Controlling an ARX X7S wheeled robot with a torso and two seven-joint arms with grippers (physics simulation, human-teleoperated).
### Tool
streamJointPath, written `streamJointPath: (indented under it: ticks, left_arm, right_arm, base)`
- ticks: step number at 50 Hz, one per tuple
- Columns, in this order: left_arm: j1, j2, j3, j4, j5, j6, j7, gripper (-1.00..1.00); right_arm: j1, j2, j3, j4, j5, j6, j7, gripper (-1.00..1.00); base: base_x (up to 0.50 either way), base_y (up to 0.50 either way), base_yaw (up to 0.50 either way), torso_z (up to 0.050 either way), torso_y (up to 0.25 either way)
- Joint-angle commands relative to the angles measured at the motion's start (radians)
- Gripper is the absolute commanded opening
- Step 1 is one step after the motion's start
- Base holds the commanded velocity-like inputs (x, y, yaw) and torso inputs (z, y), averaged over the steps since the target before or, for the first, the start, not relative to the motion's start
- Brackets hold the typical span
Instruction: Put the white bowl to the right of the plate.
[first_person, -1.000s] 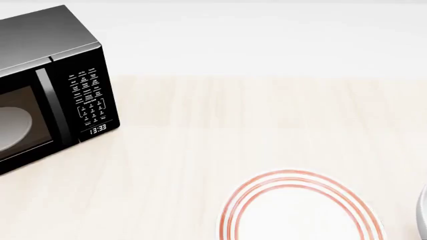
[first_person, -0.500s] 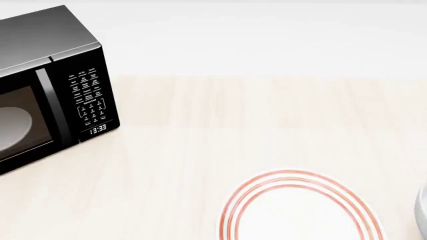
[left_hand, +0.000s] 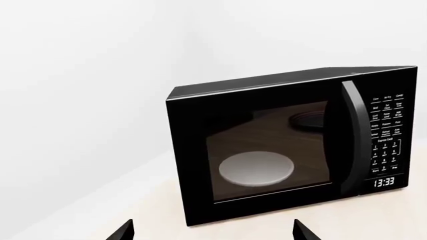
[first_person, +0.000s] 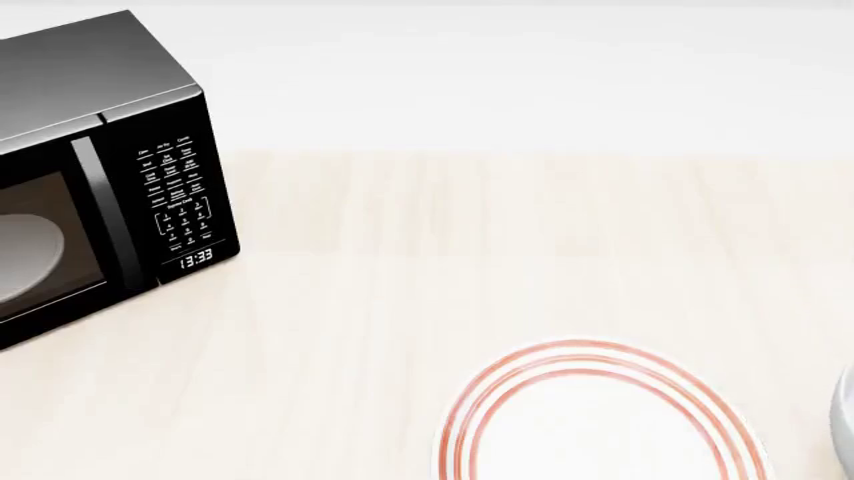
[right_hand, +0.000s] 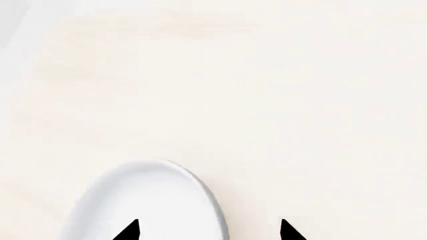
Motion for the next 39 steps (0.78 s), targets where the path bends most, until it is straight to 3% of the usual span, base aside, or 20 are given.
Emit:
streamJointPath:
  ticks: [1, 10, 16, 22, 33, 37, 39]
  left_arm:
    - [0.007, -0.003, 0.001, 0.01, -0.004, 0.004, 0.0, 1.0]
    - [0.027, -0.004, 0.047, 0.043, 0.011, 0.034, 0.025, 1.0]
    - [0.05, -0.007, 0.106, 0.069, 0.034, 0.056, 0.054, 1.0]
    - [0.072, -0.021, 0.179, 0.093, 0.025, 0.073, 0.121, 1.0]
    - [0.111, -0.027, 0.311, 0.139, 0.104, 0.103, 0.167, 1.0]
    - [0.11, -0.021, 0.348, 0.132, 0.12, 0.112, 0.18, 1.0]
    - [0.094, -0.015, 0.362, 0.112, 0.1, 0.111, 0.199, 1.0]
  right_arm:
    - [0.113, 0.163, 0.048, -0.498, -0.347, -0.202, 0.267, 1.0]
    - [0.125, 0.193, 0.05, -0.796, -0.598, -0.232, 0.383, 1.0]
    - [0.082, 0.164, 0.018, -1.009, -0.87, -0.294, 0.484, 1.0]
    - [0.001, 0.044, -0.053, -1.113, -1.078, -0.271, 0.548, 1.0]
    - [-0.302, -0.315, -0.268, -1.079, -1.59, -0.215, 0.571, 1.0]
    - [-0.432, -0.369, -0.233, -1.067, -1.819, -0.164, 0.6, 1.0]
    - [-0.585, -0.401, -0.12, -1.07, -2.028, -0.075, 0.602, 1.0]
  base:
    - [0.0, 0.0, 0.0, 0.0, 0.0]
    - [0.0, 0.0, 0.0, 0.0, 0.0]
    - [0.0, 0.0, 0.0, 0.0, 0.0]
    - [0.0, 0.0, 0.0, 0.0, 0.0]
    - [0.0, 0.0, 0.0, 0.0, 0.0]
    - [0.0, 0.0, 0.0, 0.0, 0.0]
    - [0.0, 0.0, 0.0, 0.0, 0.0]
